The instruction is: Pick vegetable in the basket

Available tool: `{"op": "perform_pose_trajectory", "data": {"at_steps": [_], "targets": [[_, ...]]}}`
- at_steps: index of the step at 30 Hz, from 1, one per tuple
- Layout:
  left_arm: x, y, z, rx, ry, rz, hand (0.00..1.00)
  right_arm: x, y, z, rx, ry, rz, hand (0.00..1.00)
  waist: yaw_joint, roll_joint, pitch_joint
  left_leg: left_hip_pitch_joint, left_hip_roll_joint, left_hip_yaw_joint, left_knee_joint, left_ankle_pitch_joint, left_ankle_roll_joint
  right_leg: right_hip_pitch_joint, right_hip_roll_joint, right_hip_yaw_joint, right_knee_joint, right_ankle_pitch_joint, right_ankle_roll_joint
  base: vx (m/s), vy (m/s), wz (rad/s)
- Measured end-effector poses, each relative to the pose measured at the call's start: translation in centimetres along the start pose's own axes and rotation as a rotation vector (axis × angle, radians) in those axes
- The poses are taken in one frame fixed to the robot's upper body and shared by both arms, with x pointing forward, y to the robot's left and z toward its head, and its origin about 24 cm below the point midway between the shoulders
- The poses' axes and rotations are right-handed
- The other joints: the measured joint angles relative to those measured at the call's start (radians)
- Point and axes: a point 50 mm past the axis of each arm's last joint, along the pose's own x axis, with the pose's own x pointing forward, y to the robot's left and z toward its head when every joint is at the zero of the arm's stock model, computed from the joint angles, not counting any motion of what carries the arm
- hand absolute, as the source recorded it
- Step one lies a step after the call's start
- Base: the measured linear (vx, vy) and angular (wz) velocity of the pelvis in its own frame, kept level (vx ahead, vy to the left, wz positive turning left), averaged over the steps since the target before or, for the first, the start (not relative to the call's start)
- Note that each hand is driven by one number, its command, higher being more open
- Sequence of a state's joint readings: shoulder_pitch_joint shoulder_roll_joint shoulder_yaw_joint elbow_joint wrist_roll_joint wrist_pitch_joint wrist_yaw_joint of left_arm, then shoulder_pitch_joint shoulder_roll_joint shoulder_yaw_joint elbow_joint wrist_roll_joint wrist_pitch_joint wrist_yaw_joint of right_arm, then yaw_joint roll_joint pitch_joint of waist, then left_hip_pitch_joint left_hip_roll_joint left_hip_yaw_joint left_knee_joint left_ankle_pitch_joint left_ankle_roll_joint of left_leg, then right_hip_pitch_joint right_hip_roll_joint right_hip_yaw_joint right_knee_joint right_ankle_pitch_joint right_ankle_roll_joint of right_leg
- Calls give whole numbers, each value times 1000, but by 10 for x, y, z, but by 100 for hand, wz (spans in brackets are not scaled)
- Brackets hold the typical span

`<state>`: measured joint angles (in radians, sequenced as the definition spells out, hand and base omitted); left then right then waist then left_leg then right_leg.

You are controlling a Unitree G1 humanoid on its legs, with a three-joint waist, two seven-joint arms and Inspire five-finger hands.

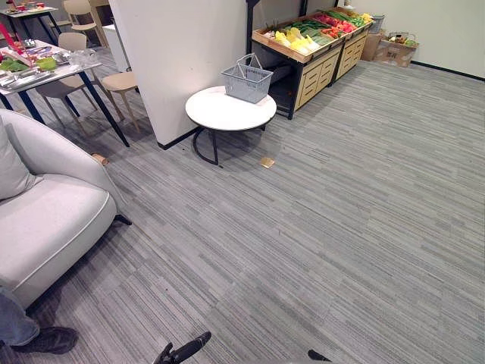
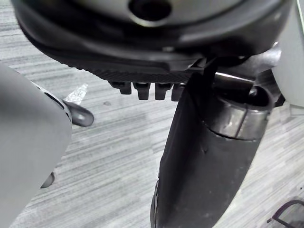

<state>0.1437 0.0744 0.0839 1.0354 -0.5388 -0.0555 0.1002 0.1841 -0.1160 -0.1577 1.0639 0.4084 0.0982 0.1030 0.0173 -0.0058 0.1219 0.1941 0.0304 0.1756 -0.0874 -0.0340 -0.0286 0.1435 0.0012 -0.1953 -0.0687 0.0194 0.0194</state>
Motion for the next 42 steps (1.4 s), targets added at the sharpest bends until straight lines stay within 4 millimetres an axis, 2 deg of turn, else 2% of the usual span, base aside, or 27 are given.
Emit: {"op": "perform_pose_trajectory", "data": {"at_steps": [29, 34, 37, 39, 40, 41, 42], "targets": [[0, 0, 1, -19, -4, -9, 100, 0, 1, 1, -18, 1, -4, 0, 0, -4, 3, 5, 1, 10, 0, -1, -1, 3, 1, 12, -4, 3, -3, -3, -1, 0], [0, -1, 2, -20, -17, -34, 100, 1, 2, 3, -18, -5, 1, 0, 1, -4, 19, 22, 2, 34, 0, -5, -1, -3, 1, 35, 25, 1, -1, -19, 1, -14], [0, -2, 6, -17, -29, -49, 100, 1, 4, 6, 4, -16, 7, 0, 0, -5, 39, 31, -1, 55, 12, -17, 13, -57, -16, 47, 166, -59, 19, -71, 20, -20], [0, -3, 7, -9, -33, -53, 100, 1, 4, 7, 37, -23, 14, 0, 1, -7, 52, 32, -9, 49, 50, -55, 34, -113, -49, 35, 330, -111, 62, -76, 47, 1], [0, -4, 7, -2, -32, -57, 100, 1, 4, 8, 43, -29, 17, 0, 1, 2, 59, 31, -8, 49, 65, -65, 46, -150, -61, 31, 423, -114, 67, -77, 76, 6], [0, -4, 7, 0, -33, -59, 100, 1, 4, 10, 53, -39, 24, 0, -1, 7, 67, 30, -6, 52, 88, -75, 63, -222, -87, 23, 594, -120, 57, -63, 79, 9], [0, -4, 8, 1, -35, -58, 100, 1, 3, 11, 68, -46, 25, 0, -2, 3, 68, 30, -6, 51, 101, -80, 69, -257, -111, 10, 701, -130, 41, -66, 105, 22]]}}
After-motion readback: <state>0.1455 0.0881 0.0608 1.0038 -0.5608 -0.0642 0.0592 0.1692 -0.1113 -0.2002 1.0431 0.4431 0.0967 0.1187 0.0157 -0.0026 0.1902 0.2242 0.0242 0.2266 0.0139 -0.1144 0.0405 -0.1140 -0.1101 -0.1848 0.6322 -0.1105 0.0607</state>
